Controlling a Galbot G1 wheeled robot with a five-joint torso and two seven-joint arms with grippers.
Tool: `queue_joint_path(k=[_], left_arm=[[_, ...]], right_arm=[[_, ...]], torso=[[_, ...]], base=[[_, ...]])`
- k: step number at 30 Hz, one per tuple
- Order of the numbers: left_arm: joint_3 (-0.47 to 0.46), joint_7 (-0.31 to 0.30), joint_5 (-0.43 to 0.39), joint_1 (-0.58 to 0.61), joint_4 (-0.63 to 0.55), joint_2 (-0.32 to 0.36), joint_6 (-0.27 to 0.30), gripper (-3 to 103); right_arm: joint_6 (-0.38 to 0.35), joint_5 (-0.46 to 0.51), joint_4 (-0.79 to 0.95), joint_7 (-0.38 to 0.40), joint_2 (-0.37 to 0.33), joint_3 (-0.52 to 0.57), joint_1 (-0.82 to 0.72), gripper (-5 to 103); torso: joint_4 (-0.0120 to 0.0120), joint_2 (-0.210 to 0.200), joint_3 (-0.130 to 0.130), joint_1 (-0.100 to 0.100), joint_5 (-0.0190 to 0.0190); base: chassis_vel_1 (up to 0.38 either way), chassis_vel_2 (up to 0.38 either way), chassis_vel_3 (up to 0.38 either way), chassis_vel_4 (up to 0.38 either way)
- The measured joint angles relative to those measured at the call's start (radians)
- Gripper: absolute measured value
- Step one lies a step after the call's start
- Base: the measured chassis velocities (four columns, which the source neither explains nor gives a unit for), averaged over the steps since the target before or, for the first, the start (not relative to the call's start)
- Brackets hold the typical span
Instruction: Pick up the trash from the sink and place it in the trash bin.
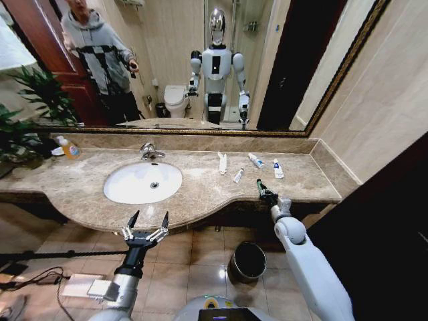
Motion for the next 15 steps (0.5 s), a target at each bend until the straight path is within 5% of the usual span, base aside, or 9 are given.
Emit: queue_joint_path(k=[9,10,15], left_arm=[[0.0,0.0,0.0,0.0,0.0,0.0,0.0,100],[0.0,0.0,0.0,0.0,0.0,0.0,0.0,100],[0.0,0.0,0.0,0.0,0.0,0.0,0.0,100]], right_arm=[[0.005,0.013,0.012,0.003,-0.005,0.005,-0.014,33],[0.005,0.013,0.009,0.003,-0.003,0.004,-0.011,44],[0.003,0.012,0.001,0.002,-0.001,0.002,-0.004,54]], torso=[[0.0,0.0,0.0,0.0,-0.0001],[0.0,0.0,0.0,0.0,-0.0001],[0.0,0.0,0.0,0.0,-0.0001]], base=[[0.0,0.0,0.0,0.0],[0.0,0.0,0.0,0.0],[0.0,0.0,0.0,0.0]])
